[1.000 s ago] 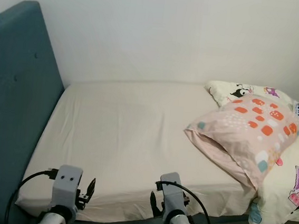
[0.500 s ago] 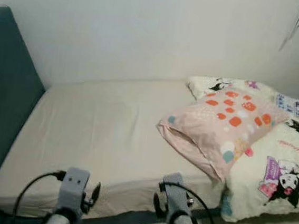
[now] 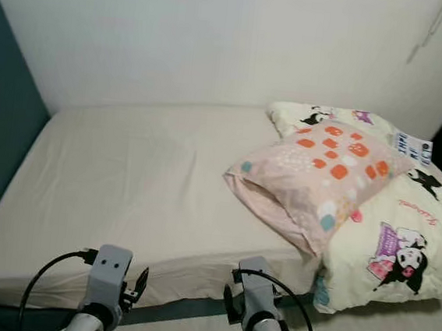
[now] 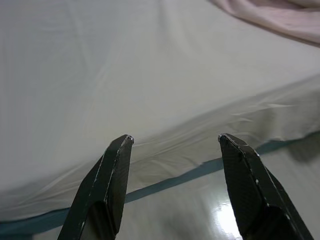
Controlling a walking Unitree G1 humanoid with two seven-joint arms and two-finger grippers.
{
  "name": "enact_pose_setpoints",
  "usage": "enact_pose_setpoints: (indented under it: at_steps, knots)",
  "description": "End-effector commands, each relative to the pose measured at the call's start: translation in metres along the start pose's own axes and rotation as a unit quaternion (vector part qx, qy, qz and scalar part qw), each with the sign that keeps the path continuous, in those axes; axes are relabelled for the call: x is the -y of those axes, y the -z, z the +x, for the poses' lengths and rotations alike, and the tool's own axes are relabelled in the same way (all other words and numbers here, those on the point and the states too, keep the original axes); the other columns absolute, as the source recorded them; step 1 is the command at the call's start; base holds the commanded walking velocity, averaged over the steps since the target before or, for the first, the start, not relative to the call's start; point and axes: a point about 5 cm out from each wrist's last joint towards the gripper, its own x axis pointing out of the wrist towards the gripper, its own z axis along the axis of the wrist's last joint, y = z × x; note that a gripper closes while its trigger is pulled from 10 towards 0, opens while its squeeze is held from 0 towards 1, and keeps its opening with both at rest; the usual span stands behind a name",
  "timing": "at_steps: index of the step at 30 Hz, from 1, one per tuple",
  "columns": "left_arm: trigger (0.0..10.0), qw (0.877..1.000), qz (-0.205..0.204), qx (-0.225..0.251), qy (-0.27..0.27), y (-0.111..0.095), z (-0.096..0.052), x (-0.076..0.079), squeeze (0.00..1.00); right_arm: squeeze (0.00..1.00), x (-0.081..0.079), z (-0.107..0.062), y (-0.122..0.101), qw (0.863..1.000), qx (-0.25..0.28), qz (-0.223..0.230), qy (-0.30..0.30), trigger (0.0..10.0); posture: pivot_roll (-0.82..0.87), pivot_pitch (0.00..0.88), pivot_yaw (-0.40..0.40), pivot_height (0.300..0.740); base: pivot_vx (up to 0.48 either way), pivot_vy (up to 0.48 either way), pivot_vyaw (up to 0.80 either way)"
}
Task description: Clean up the room
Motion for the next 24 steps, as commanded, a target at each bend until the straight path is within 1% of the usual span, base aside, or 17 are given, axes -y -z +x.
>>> enact_pose_setpoints:
  at_steps: [1,6,8,12,15,16,20,23,24]
  knots:
    - [10.0,1.0,-0.006,-0.005,-0.004,0.005,-0.003,0.001,0.0,0.0,0.004,-0.003,0.004,1.0,-0.006,0.002,0.006,10.0,-0.03,0.12,-0.023,0.74,0.0,0.0,0.0]
    - [10.0,1.0,-0.007,-0.002,-0.007,0.004,-0.002,0.001,0.0,0.0,0.004,-0.003,0.004,1.0,-0.006,0.004,0.006,10.0,-0.03,0.112,-0.026,0.74,0.0,0.0,0.0]
    - [10.0,1.0,-0.005,-0.001,-0.009,0.003,0.002,0.0,0.0,0.0,0.003,0.0,0.002,1.0,-0.006,0.005,0.004,10.0,-0.03,0.106,-0.025,0.74,0.0,0.0,0.0]
    - [10.0,1.0,-0.003,-0.002,-0.008,0.002,0.003,0.0,0.0,0.0,0.002,0.002,-0.001,1.0,-0.003,0.006,0.003,10.0,-0.03,0.102,-0.022,0.74,0.0,0.0,0.0]
    - [10.0,1.0,-0.002,-0.016,0.001,0.007,0.004,0.001,0.0,0.0,0.002,0.004,-0.002,1.0,-0.003,0.006,0.004,10.0,-0.03,0.095,-0.02,0.74,0.0,0.0,0.0]
    - [10.0,1.0,-0.001,-0.029,0.006,0.012,0.004,0.002,0.0,0.0,0.002,0.005,-0.001,1.0,-0.002,0.005,0.006,10.0,-0.03,0.092,-0.019,0.74,0.0,0.0,0.0]
    - [10.0,0.999,0.002,-0.053,0.002,0.023,0.005,0.002,0.0,0.0,0.003,0.005,0.0,1.0,-0.003,0.004,0.016,10.0,-0.03,0.085,-0.017,0.74,0.0,0.0,0.0]
    - [10.0,0.998,0.005,-0.058,-0.002,0.025,0.006,0.0,0.0,0.0,0.005,0.005,0.001,1.0,-0.006,0.009,0.023,10.0,-0.03,0.09,-0.016,0.74,0.0,0.0,0.0]
    - [10.0,0.999,0.005,-0.053,-0.003,0.024,0.008,0.0,0.0,0.0,0.006,0.005,0.001,0.999,-0.005,0.019,0.031,10.0,-0.03,0.091,-0.015,0.74,0.0,0.0,0.0]
